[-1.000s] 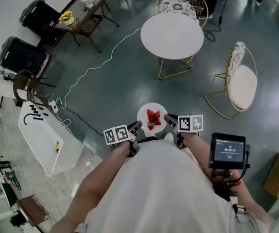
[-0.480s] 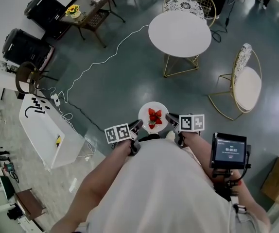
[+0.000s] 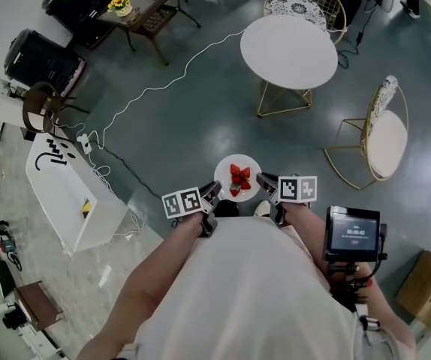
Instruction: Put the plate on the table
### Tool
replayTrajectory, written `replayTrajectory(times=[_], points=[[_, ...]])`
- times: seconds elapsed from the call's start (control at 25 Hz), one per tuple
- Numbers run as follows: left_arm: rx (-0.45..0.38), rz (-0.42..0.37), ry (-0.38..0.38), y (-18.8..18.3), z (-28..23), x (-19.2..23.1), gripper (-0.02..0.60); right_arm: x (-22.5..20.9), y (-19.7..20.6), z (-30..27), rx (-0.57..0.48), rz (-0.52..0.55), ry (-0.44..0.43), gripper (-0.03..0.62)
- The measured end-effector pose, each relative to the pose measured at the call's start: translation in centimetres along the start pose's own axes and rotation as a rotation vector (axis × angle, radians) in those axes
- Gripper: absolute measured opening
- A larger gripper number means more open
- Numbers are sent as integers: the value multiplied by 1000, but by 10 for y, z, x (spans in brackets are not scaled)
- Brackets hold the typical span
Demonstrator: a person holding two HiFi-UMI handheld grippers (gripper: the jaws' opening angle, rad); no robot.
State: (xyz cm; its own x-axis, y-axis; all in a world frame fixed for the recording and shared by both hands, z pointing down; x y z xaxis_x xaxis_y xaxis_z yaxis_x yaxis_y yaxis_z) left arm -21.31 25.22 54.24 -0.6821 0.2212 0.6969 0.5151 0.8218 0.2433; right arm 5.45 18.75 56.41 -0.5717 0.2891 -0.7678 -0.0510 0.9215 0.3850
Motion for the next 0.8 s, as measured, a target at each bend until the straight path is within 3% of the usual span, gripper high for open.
replayTrajectory(times=[0.16, 0.36, 0.64, 0.8], points=[[-6, 9, 8, -12, 5, 2, 38, 10, -11, -7, 2, 10, 6, 37], [7, 16, 18, -74, 3, 46, 38, 22, -39, -73, 7, 4, 18, 37], [19, 2, 33, -91, 3, 36, 38, 29, -55, -70, -14, -3, 29, 37], [32, -17, 54, -153, 0, 68, 38, 43, -84, -124, -28, -9, 55, 37]])
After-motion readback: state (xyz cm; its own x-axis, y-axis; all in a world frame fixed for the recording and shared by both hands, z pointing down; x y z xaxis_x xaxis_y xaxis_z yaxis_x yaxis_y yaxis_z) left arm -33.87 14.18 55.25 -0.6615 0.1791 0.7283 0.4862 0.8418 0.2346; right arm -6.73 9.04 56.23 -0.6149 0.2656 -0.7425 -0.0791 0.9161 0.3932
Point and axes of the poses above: the fingertips, and each gripper's own axes: z backward along the fingers, x to its left, y out of its underside, the point moved 10 cm from there along z, backward along the fingers, and after that the axes turned 5 degrees about z, right-handed, at the moved point
